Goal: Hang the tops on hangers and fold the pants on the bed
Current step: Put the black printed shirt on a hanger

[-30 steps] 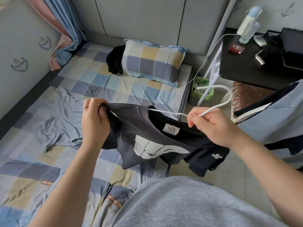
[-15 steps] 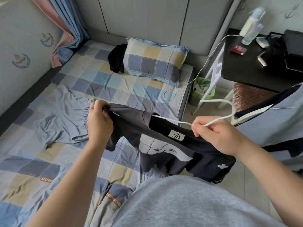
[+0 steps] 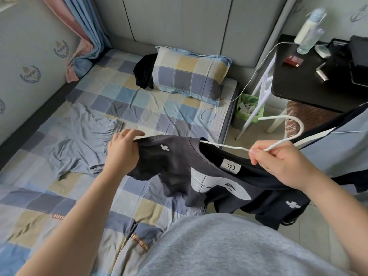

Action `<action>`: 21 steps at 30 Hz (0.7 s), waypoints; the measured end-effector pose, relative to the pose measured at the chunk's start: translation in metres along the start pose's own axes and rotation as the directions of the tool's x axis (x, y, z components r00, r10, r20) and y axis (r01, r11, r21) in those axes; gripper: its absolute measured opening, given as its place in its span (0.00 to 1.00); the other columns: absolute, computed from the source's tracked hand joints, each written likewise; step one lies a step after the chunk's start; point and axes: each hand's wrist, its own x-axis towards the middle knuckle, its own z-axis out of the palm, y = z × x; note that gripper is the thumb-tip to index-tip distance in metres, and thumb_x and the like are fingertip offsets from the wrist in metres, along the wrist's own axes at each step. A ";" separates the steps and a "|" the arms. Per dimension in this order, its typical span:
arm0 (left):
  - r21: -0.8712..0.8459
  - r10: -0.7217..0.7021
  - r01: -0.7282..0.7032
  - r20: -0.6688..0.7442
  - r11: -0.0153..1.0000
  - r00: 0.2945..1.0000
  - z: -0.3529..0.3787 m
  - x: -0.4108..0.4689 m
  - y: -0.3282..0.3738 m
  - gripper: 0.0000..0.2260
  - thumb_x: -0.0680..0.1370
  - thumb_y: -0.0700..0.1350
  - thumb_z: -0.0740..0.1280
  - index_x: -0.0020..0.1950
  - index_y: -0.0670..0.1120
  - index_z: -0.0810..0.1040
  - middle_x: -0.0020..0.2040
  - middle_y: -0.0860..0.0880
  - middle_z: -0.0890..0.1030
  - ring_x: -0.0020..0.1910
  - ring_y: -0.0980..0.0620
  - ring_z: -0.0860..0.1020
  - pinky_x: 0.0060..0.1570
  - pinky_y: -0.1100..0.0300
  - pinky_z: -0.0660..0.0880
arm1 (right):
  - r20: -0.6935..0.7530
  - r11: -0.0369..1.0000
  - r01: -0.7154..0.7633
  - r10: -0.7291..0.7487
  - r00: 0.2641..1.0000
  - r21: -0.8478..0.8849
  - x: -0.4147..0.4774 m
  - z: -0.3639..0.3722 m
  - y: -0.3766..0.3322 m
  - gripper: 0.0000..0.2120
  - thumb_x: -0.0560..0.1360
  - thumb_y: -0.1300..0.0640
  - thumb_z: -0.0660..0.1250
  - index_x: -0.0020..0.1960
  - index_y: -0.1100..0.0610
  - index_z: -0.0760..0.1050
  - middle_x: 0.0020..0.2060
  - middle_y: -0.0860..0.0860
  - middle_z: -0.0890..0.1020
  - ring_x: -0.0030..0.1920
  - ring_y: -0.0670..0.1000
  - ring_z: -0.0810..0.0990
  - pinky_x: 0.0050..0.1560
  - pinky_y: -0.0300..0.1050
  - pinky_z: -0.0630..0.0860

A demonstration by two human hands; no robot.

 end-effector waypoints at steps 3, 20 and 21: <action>-0.172 0.234 -0.223 0.044 0.959 0.971 -0.004 -0.011 0.037 0.13 0.81 0.41 0.63 0.64 0.45 0.80 0.62 0.49 0.80 0.66 0.43 0.73 0.67 0.43 0.67 | 0.008 0.999 0.017 -0.017 1.000 -0.050 0.001 0.004 -0.003 0.14 0.78 0.50 0.62 0.35 0.50 0.74 0.22 0.44 0.63 0.24 0.44 0.60 0.28 0.31 0.59; -0.424 0.118 0.250 0.673 0.870 0.730 -0.034 0.004 0.076 0.18 0.81 0.60 0.62 0.49 0.50 0.86 0.47 0.49 0.87 0.51 0.49 0.84 0.63 0.51 0.74 | 0.030 0.995 0.026 -0.024 0.999 -0.099 -0.002 0.013 -0.009 0.16 0.82 0.57 0.63 0.35 0.55 0.76 0.26 0.51 0.67 0.27 0.45 0.62 0.31 0.39 0.61; -0.337 0.069 0.285 0.744 0.897 0.665 -0.035 0.007 0.078 0.22 0.80 0.63 0.60 0.49 0.49 0.86 0.46 0.49 0.87 0.50 0.50 0.84 0.63 0.53 0.72 | 0.038 0.994 0.029 -0.025 0.999 -0.104 -0.001 0.014 -0.010 0.16 0.82 0.57 0.63 0.35 0.56 0.76 0.27 0.55 0.69 0.28 0.46 0.63 0.32 0.40 0.61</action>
